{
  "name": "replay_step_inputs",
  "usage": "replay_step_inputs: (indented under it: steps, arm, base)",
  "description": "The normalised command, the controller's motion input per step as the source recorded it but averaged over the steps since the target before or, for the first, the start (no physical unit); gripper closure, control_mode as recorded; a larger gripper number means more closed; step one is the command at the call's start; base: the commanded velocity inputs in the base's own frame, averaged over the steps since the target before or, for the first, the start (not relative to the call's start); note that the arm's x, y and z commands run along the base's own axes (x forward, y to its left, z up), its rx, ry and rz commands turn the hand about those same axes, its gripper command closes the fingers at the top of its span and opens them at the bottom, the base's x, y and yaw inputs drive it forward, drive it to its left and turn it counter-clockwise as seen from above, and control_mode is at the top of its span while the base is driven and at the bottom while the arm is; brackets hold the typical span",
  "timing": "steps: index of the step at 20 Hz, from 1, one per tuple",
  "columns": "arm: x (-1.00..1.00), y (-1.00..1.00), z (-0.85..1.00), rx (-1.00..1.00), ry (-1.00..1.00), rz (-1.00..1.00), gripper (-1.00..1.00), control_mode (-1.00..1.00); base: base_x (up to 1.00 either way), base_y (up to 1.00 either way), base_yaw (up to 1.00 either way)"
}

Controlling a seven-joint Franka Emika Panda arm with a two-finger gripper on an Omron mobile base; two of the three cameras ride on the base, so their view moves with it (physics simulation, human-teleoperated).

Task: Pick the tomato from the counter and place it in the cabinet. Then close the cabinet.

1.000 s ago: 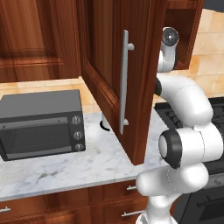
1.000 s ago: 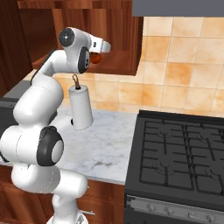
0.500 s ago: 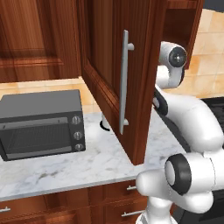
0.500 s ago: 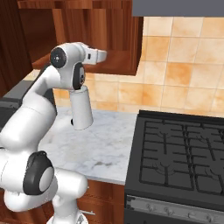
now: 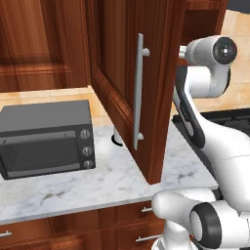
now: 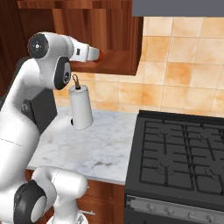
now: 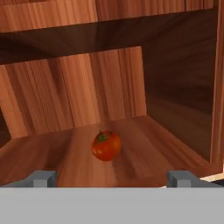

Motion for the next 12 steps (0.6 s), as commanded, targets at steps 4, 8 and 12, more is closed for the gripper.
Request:
replay_step_inputs:
  steps: [4,8,12]
  arm:
    - [-1.0,0.0,0.04,0.04,0.28,0.01,-1.0,-1.0]
    - [-1.0,0.01,-0.01,0.0,0.02,0.0,-1.0,-1.0]
    - [-1.0,0.1,0.0,0.0,0.0,0.0,-1.0,-1.0]
  base:
    - [0.0,0.0,0.0]
    - [0.0,0.0,0.0]
    - [0.0,0.0,0.0]
